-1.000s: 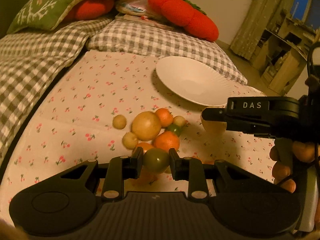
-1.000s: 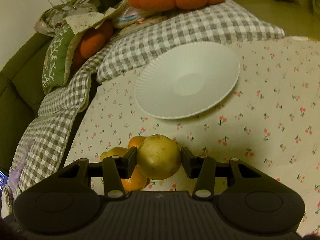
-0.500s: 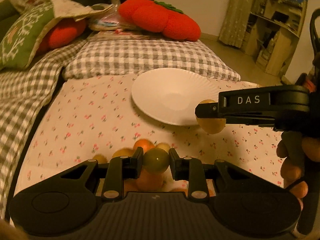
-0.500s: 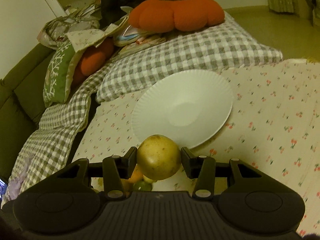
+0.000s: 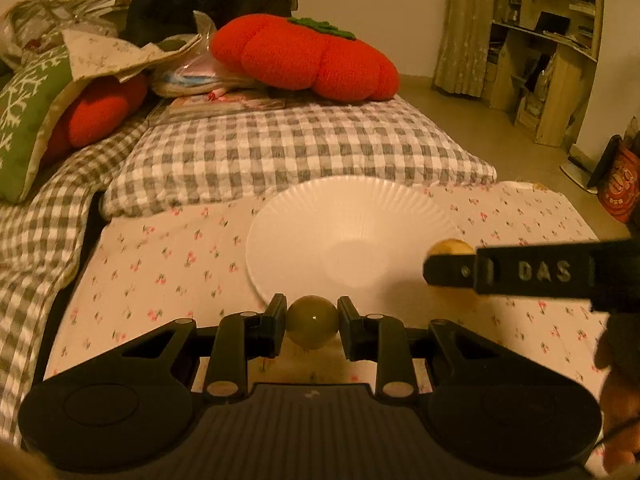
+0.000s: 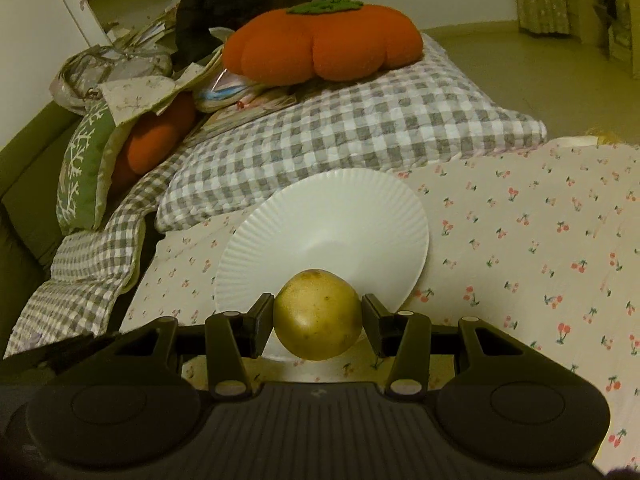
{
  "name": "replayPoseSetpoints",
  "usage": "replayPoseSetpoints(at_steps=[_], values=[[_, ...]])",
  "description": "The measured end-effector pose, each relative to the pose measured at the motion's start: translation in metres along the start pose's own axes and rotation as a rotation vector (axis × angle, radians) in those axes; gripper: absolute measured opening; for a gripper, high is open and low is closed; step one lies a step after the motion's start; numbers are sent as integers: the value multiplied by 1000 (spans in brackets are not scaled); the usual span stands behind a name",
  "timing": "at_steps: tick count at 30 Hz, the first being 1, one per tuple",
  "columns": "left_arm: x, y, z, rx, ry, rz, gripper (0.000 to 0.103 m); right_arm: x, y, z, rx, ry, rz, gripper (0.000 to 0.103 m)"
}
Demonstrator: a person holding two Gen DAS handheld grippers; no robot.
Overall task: Organize fruits
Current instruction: 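Carry the lime and pear over the white plate and open both tools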
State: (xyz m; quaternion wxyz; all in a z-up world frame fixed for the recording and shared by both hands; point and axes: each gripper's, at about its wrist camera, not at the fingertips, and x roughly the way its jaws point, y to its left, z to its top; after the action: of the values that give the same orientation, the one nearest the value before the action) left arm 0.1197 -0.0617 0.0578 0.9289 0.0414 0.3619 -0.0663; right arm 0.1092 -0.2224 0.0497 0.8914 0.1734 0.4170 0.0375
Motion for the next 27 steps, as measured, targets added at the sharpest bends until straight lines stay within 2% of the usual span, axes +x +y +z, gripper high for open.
replayPoseSetpoints(at_steps=[10,16,27], values=[[40,2,15,18,-21,-5,14,29,-6,11,-33,10,-58,44],[65,7,15,19,3,-16,14,45,-1,10,-92,13,-84,44],[87,14,12,20,12,-42,15,60,1,8,-123,13,-100,44]])
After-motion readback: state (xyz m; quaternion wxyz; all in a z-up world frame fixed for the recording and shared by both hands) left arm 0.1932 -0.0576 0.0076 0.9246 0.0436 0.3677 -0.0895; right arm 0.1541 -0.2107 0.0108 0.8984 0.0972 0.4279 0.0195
